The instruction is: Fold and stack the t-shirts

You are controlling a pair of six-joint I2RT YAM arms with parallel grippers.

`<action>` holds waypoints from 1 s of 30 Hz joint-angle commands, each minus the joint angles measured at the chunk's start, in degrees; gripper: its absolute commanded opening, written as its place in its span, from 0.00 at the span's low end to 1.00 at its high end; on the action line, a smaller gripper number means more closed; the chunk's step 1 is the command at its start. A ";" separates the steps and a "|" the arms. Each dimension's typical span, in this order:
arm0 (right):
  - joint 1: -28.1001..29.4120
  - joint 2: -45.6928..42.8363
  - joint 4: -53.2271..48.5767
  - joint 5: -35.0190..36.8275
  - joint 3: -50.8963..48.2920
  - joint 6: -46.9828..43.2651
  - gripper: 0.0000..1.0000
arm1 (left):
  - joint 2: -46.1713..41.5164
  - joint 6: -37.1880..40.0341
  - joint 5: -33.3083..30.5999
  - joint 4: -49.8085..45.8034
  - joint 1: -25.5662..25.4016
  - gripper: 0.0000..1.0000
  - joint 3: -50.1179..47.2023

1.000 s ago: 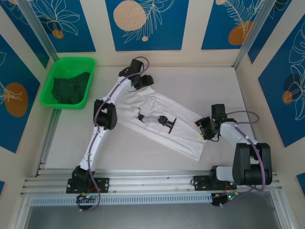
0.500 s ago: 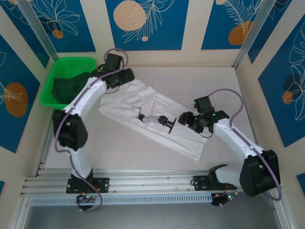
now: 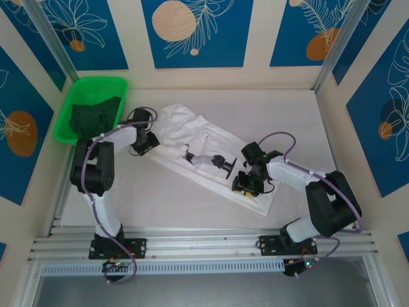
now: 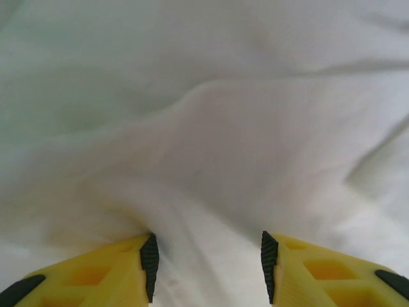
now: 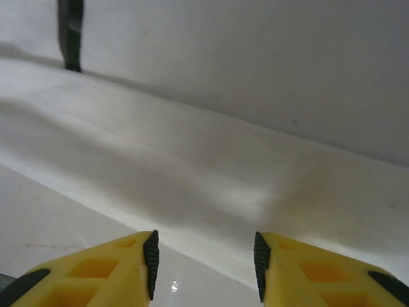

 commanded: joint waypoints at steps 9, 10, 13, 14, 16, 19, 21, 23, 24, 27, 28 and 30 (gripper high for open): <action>6.56 5.50 1.87 1.21 -1.11 9.81 0.45 | 22.36 2.56 6.71 -8.22 -2.73 0.46 26.20; 7.50 5.38 3.53 0.35 -2.00 12.39 0.45 | 24.69 3.33 7.47 -9.84 -3.59 0.47 30.34; 11.39 4.92 9.10 -1.15 -4.51 20.99 0.46 | 31.86 5.26 7.79 -15.48 -6.26 0.48 43.22; 12.79 5.10 10.73 -1.57 -4.79 23.70 0.46 | 34.07 5.66 7.83 -17.31 -7.01 0.48 47.61; 16.33 5.95 13.77 -1.85 -4.61 29.60 0.48 | 39.25 6.46 9.55 -20.12 -8.44 0.49 57.29; 20.19 7.91 17.45 -2.94 -3.42 35.91 0.49 | 45.24 6.54 12.24 -21.36 -10.24 0.51 68.19; 22.05 9.47 19.05 -3.02 -1.74 39.07 0.49 | 47.50 6.53 13.72 -20.30 -11.21 0.52 72.37; 24.04 11.01 20.85 -2.47 -0.35 42.21 0.50 | 48.55 6.50 13.94 -18.50 -12.02 0.53 74.19; 25.16 12.17 21.26 -1.80 0.67 43.81 0.50 | 48.66 6.44 13.94 -17.39 -12.26 0.53 74.60; 27.96 15.32 20.72 0.12 5.07 46.81 0.51 | 48.44 6.77 12.34 -16.05 -12.07 0.54 75.85; 28.95 16.28 20.72 0.92 6.29 48.04 0.51 | 48.28 6.85 11.34 -15.92 -11.72 0.54 76.47; 30.20 17.83 21.64 2.13 8.22 50.16 0.52 | 47.79 6.47 10.20 -14.63 -10.81 0.54 76.78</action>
